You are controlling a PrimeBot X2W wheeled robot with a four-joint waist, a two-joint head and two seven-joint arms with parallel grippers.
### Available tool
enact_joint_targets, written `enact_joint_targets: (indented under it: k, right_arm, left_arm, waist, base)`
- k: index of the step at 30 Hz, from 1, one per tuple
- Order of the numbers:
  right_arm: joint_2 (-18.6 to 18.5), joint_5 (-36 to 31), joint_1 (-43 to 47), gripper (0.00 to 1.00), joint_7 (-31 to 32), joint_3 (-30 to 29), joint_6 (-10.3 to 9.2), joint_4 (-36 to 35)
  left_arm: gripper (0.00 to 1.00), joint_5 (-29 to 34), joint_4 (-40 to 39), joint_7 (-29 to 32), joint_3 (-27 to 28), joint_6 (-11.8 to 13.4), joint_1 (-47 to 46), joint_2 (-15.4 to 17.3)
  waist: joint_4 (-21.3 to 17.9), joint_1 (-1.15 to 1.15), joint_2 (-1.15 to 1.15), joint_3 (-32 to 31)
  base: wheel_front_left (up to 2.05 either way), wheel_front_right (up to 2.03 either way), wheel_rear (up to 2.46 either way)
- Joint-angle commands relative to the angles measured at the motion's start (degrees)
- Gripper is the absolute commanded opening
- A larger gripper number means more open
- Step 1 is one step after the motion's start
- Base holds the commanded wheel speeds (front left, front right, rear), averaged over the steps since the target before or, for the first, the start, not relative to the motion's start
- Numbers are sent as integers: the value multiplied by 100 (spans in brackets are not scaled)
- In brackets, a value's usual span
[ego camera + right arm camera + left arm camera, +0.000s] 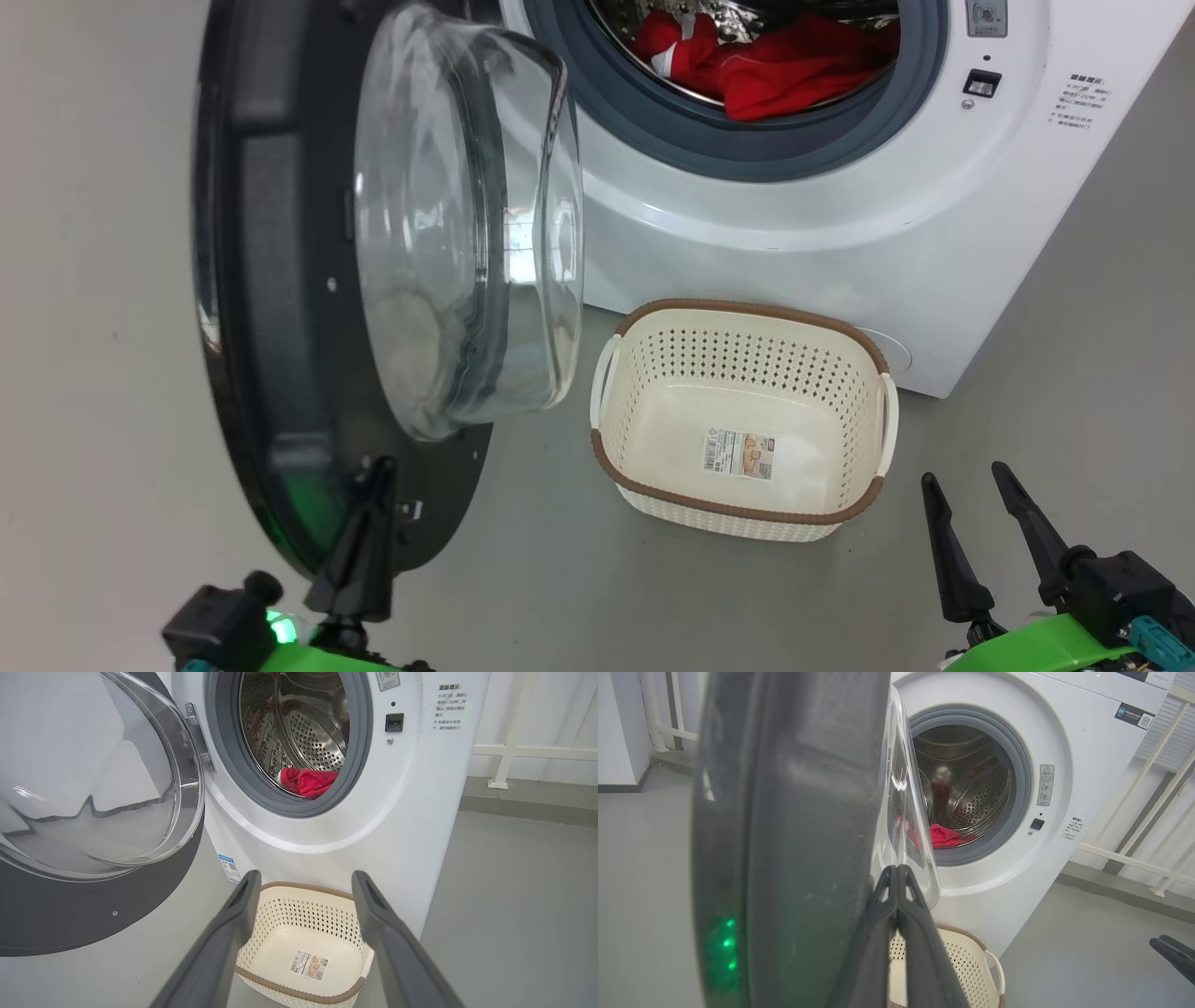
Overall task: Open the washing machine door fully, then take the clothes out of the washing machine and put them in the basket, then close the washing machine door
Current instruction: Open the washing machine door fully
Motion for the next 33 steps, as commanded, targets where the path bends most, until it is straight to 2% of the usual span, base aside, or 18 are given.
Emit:
enact_joint_targets:
  k: [1,16,33]
  right_arm:
    - [-40,7,-149,100,-37,143,42,-153]
    - [-83,2,-197,100,-37,208,42,-132]
    - [-121,14,-261,100,-37,279,42,-134]
  left_arm:
    - [0,59,-105,-29,387,88,-54,75]
    - [0,437,135,-29,1930,21,-358,75]
    - [0,888,632,-29,3248,-140,-1114,75]
  waist:
    - [-2,0,0,5]
    - [-84,0,0,142]
    - [-189,0,0,317]
  base:
    - [0,0,0]
    - [0,0,0]
    - [0,0,0]
